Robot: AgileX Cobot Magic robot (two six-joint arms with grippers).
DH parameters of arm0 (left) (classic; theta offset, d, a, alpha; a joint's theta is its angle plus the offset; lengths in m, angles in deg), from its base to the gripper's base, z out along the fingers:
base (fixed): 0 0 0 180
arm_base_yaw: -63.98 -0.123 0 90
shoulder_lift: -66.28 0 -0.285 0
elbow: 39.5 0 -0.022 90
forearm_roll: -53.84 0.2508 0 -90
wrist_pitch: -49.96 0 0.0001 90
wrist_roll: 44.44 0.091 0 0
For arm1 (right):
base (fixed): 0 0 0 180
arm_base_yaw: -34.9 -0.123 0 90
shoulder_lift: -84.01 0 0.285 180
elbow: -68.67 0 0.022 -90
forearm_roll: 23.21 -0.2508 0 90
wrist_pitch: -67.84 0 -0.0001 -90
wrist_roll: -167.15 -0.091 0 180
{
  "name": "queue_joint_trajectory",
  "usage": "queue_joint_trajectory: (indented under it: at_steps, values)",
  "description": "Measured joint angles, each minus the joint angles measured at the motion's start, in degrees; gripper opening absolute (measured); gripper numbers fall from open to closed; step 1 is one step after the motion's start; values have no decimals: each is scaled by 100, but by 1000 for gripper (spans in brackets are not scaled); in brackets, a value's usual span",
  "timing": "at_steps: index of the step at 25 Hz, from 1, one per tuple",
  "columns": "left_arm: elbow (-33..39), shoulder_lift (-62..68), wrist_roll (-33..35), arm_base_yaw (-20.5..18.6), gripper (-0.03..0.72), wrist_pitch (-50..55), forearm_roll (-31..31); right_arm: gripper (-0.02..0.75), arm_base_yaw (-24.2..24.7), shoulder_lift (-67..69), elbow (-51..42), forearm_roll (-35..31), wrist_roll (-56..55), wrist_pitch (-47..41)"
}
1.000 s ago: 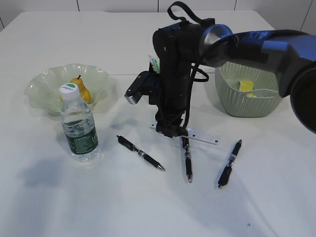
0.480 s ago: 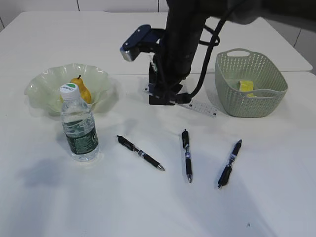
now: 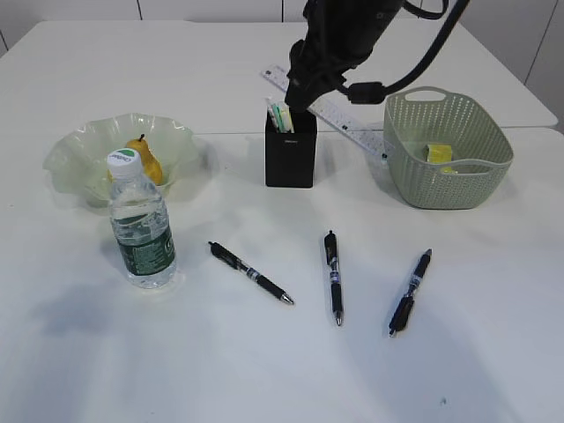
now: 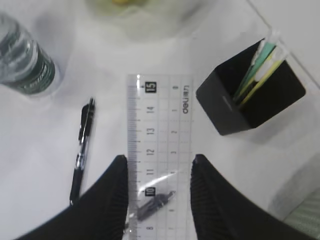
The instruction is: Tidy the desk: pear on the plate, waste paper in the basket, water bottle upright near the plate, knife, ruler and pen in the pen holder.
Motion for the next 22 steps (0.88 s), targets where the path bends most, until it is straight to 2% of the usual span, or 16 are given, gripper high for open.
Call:
queue_joint_trajectory:
  at_steps: [4,9,19,22]
  values:
    - [0,0,0,0,456,90,0,281,582,-15,0,-1079,264,454]
    - [0,0,0,0,455,111,0,281,1106,31,0,-2324,1146,1035]
    - [0,0,0,0,454,111,0,281,1181,738,0,-3602,2128,2461]
    - [0,0,0,0,454,90,0,281,1181,959,0,-4176,2539,3031]
